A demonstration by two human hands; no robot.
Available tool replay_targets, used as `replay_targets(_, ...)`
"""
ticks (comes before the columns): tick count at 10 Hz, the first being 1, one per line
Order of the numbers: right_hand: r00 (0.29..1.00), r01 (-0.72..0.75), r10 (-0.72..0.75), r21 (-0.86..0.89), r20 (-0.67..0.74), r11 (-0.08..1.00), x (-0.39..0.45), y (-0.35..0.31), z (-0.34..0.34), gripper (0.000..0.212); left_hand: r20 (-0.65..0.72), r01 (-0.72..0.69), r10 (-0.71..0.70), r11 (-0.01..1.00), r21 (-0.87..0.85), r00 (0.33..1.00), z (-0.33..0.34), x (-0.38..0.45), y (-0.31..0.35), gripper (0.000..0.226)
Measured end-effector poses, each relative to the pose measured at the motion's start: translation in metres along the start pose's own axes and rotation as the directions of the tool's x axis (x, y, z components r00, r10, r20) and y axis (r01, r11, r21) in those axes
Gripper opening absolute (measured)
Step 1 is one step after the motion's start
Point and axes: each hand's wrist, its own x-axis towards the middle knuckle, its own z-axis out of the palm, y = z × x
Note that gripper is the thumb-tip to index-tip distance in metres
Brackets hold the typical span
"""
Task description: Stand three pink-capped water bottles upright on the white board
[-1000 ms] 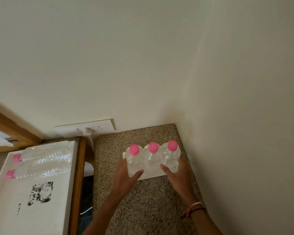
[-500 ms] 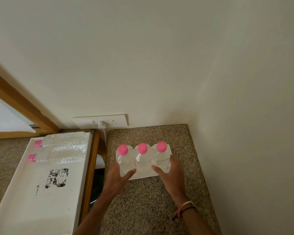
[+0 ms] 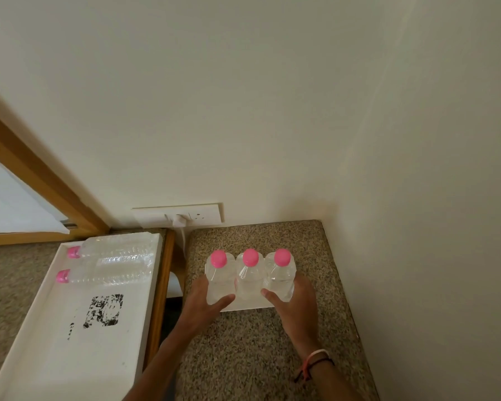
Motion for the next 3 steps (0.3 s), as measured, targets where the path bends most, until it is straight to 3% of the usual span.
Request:
replay_targets(1,1.0,-0.006,0.006,-0.004,0.007,1.0,0.0,-0.002,-0.001,0.072,0.039,-0.023,0.023,1.0,0.01,0.999,-0.003,0.003,-0.006,0.081)
replay_targets(3,0.986,0.049,-0.027,-0.132,0.165,0.99,0.011,-0.018,-0.018,0.128,0.083,-0.239,0.234,0.97,0.048,0.969,-0.027,0.005,0.017,0.095)
